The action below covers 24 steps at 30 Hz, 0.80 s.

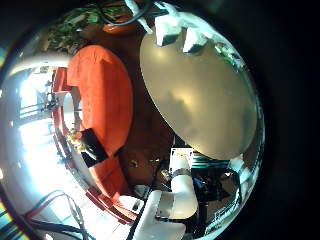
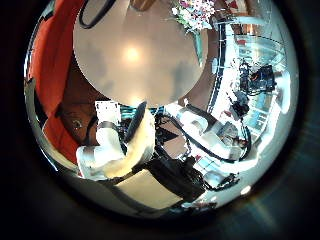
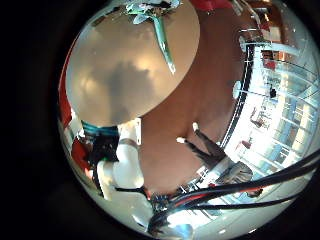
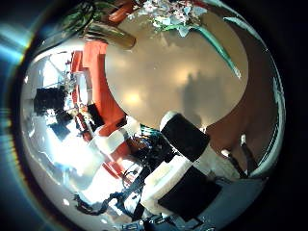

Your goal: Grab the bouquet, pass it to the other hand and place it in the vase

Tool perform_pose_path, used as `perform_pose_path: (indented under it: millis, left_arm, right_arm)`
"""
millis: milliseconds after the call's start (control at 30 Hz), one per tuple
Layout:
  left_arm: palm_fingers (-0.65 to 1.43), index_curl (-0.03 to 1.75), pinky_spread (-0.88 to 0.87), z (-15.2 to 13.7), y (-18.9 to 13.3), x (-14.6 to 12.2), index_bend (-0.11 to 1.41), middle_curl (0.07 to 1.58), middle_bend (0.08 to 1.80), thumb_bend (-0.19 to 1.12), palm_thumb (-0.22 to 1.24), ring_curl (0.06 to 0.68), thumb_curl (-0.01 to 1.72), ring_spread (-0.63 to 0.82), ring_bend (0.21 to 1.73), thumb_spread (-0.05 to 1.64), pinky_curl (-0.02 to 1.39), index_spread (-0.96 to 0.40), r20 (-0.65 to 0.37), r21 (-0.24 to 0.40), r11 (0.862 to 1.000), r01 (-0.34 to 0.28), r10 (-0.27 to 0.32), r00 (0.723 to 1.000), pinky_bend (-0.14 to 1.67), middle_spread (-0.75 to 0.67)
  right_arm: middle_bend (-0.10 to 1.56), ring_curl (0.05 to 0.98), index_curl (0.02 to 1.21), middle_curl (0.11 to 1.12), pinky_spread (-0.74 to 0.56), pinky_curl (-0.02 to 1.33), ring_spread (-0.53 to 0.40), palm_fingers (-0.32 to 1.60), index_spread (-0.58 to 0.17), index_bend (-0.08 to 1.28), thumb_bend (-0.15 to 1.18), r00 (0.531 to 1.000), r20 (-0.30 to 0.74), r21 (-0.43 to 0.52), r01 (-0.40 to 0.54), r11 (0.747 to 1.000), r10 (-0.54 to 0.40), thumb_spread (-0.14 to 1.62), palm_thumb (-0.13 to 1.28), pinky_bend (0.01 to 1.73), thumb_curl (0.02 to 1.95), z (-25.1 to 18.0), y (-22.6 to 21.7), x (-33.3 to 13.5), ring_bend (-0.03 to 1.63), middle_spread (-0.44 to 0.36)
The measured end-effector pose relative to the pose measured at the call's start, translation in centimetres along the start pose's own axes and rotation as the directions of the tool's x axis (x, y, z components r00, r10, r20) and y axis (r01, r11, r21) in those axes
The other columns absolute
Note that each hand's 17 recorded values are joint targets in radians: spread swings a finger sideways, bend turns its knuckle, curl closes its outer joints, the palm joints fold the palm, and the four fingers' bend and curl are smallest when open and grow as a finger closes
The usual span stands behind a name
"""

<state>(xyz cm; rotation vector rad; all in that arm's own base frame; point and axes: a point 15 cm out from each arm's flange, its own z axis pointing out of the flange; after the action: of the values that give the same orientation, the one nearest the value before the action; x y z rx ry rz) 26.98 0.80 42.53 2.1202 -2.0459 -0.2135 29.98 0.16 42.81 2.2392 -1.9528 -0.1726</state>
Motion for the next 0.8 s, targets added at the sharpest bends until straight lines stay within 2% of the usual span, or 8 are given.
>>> perform_pose_path:
  millis: [200,400,567,733,800]
  left_arm:
    - [0.19,0.35,0.46,0.6,0.1,-0.3,0.17,0.33,0.19,-0.02,0.33,0.204,0.31,0.46,0.52,1.22,0.38,-0.04,-0.033,-0.007,1.000,0.021,-0.021,0.999,0.28,0.27]
    - [0.19,0.35,0.46,0.6,0.0,0.3,0.17,0.34,0.19,-0.01,0.33,0.201,0.31,0.47,0.51,1.22,0.37,-0.04,-0.051,-0.006,1.000,0.015,-0.015,0.999,0.29,0.27]
    - [0.19,0.35,0.46,0.9,-0.8,1.3,0.17,0.34,0.19,-0.02,0.33,0.201,0.31,0.47,0.51,1.22,0.37,-0.04,-0.033,-0.028,0.999,-0.028,0.027,0.999,0.29,0.27]
    - [0.19,0.36,0.46,1.3,-1.5,3.6,0.18,0.34,0.19,-0.02,0.34,0.199,0.31,0.47,0.51,1.22,0.37,-0.04,-0.005,-0.063,0.992,-0.107,0.107,0.994,0.28,0.27]
    - [0.20,0.36,0.46,1.4,-1.7,4.5,0.18,0.34,0.19,-0.02,0.33,0.199,0.31,0.47,0.51,1.22,0.37,-0.05,0.010,-0.081,0.985,-0.150,0.151,0.988,0.28,0.27]
  right_arm:
    - [0.29,0.298,0.28,0.39,0.34,0.24,0.020,0.32,-0.296,0.17,-0.01,1.000,0.000,0.009,0.010,1.000,-0.010,1.29,0.49,0.46,0.30,-0.5,-0.9,0.9,0.69,-0.033]
    - [0.30,0.293,0.29,0.39,0.34,0.24,0.019,0.32,-0.297,0.17,-0.01,1.000,0.009,-0.003,0.020,1.000,-0.020,1.29,0.49,0.47,0.30,-0.3,-0.6,2.4,0.69,-0.023]
    - [0.31,0.289,0.29,0.39,0.32,0.24,0.012,0.33,-0.294,0.17,-0.01,0.999,0.036,-0.004,-0.025,1.000,0.025,1.29,0.50,0.47,0.30,0.0,0.4,6.1,0.69,-0.026]
    - [0.31,0.286,0.31,0.39,0.30,0.23,0.004,0.36,-0.261,0.18,-0.01,0.990,0.069,-0.004,-0.121,0.993,0.121,1.29,0.50,0.47,0.30,0.6,-0.1,10.4,0.69,-0.050]
    - [0.33,0.284,0.31,0.40,0.29,0.23,0.002,0.37,-0.233,0.17,-0.02,0.985,0.085,-0.026,-0.149,0.989,0.150,1.28,0.49,0.47,0.30,1.4,-0.8,11.6,0.69,-0.016]
